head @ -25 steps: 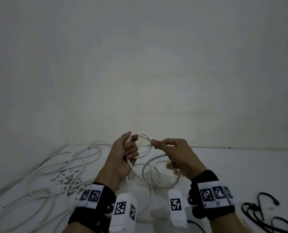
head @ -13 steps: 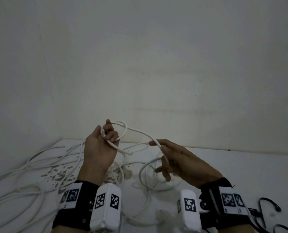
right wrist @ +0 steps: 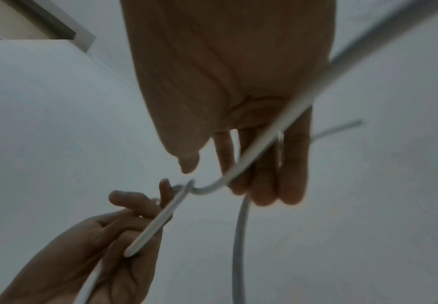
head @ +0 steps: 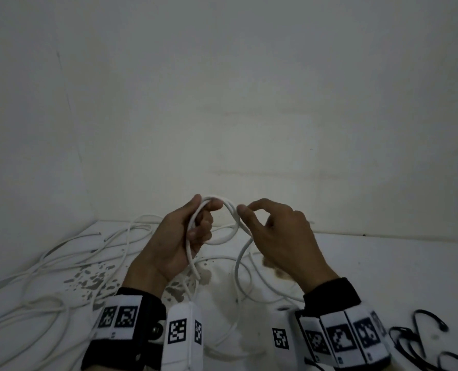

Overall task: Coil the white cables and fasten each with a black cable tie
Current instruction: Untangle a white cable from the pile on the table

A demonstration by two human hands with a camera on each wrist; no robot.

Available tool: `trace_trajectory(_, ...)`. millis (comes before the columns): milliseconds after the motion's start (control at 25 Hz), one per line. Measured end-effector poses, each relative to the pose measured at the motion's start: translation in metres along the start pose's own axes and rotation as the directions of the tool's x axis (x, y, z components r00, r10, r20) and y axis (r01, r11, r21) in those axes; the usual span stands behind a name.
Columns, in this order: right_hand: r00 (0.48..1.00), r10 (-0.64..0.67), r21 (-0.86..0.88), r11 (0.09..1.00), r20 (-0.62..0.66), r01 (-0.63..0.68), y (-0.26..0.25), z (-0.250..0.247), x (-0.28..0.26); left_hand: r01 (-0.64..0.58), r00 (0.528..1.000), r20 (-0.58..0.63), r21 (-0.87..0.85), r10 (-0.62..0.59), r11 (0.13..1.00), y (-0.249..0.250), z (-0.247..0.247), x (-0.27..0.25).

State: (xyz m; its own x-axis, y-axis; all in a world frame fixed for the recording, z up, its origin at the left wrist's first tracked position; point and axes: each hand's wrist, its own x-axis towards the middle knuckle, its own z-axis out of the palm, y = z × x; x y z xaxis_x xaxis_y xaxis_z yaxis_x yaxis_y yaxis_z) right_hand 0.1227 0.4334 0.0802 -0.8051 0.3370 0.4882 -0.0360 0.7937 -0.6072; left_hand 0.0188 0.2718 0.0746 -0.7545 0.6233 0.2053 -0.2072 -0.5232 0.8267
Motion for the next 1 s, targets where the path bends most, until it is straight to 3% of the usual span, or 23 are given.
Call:
trace_trajectory(120, 0.999, -0.033, 0.309, 0.951, 0.018, 0.026, -0.009, 0.001, -0.002, 0.043, 0.999, 0.022, 0.067, -0.044, 0.997, -0.003, 0.007, -0.003)
trace_trajectory(240, 0.999, 0.043, 0.465, 0.884, 0.017, -0.046, -0.012, 0.001, -0.005, 0.04, 0.999, -0.012, 0.105, -0.039, 0.994, -0.006, 0.012, -0.003)
trace_trajectory(560, 0.971, 0.236, 0.515, 0.838, -0.045, -0.18, -0.015, 0.008, -0.006, -0.017, 0.971, -0.234, 0.143, 0.05, 0.99, -0.019, 0.024, 0.006)
trace_trajectory(840, 0.976, 0.187, 0.5, 0.838, 0.115, -0.22, -0.017, 0.011, -0.009, 0.035, 0.89, -0.455, 0.135, 0.03, 0.99, -0.021, 0.021, 0.01)
trace_trajectory(920, 0.961, 0.194, 0.541, 0.795, 0.198, -0.273, -0.015, 0.007, -0.007, 0.053, 0.889, -0.458, 0.123, 0.01, 0.991, -0.019, 0.018, 0.011)
trace_trajectory(1000, 0.933, 0.17, 0.574, 0.749, 0.317, -0.331, -0.014, -0.003, -0.006, 0.097, 0.917, -0.398, 0.178, -0.018, 0.979, -0.012, 0.015, 0.009)
